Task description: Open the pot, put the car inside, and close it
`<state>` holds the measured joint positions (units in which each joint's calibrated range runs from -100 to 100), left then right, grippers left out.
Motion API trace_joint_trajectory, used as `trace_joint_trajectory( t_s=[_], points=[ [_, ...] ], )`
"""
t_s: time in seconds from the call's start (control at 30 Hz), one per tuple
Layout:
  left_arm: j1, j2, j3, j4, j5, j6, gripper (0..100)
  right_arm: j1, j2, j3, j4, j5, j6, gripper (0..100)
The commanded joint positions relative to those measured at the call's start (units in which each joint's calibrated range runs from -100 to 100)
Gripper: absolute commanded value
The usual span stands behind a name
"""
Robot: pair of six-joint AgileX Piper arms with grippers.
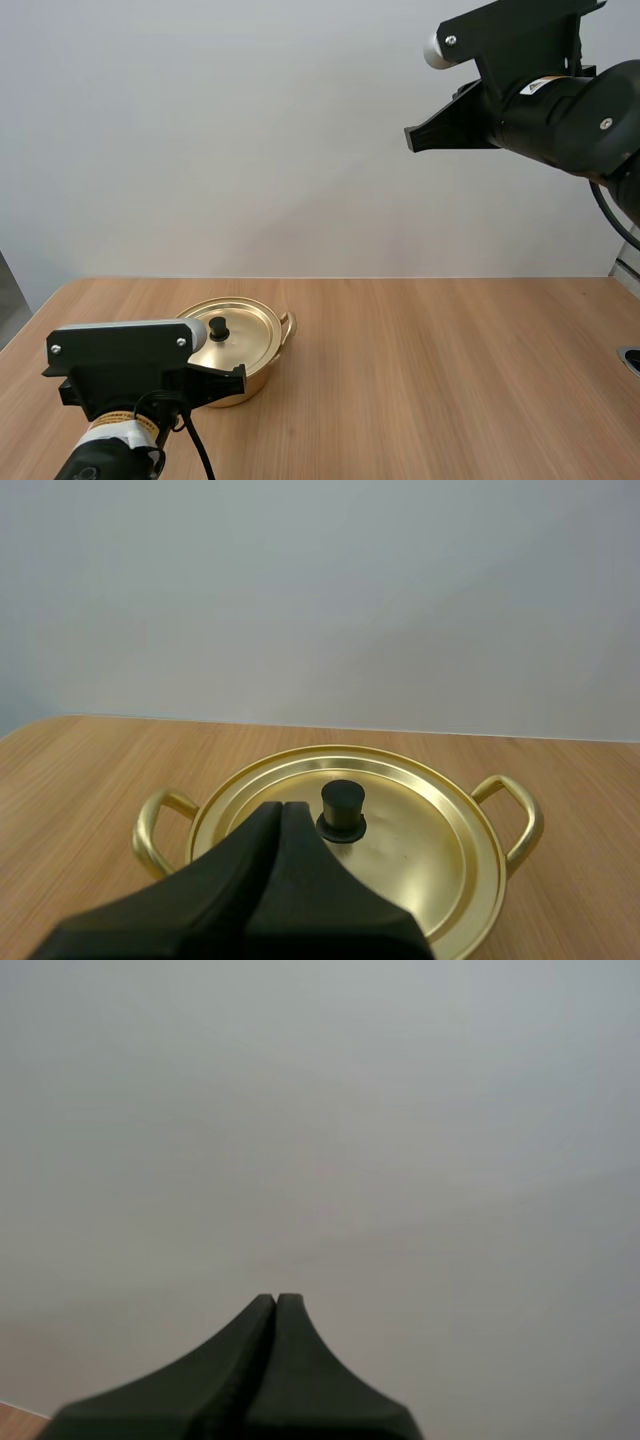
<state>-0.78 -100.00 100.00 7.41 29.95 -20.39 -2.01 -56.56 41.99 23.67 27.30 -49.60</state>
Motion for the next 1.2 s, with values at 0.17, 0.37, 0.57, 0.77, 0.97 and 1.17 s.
trace_joint_trajectory(
  t_s=[0.17, 0.37, 0.57, 0.77, 0.97, 1.17],
  points=[
    [0.02, 0.00, 0.00, 0.07, -0.27, -0.01, 0, -0.05, 0.09, -0.01, -0.02, 0.06, 0.02, 0],
    [0.02, 0.00, 0.00, 0.07, -0.45, -0.01, 0, -0.05, 0.09, -0.01, -0.02, 0.06, 0.02, 0],
    [0.02, 0.00, 0.00, 0.07, -0.45, -0.01, 0, -0.05, 0.09, -0.01, -0.02, 0.06, 0.02, 0],
    [0.02, 0.00, 0.00, 0.07, -0.45, -0.01, 0, -0.05, 0.09, -0.01, 1.33, -0.11, 0.02, 0],
    [0.02, 0.00, 0.00, 0.07, -0.45, -0.01, 0, -0.05, 0.09, -0.01, 0.91, 0.67, 0.55, 0],
    [0.02, 0.00, 0.00, 0.07, -0.45, -0.01, 0, -0.05, 0.09, 3.04, -12.10, 3.68, 27.99, 0]
  ],
)
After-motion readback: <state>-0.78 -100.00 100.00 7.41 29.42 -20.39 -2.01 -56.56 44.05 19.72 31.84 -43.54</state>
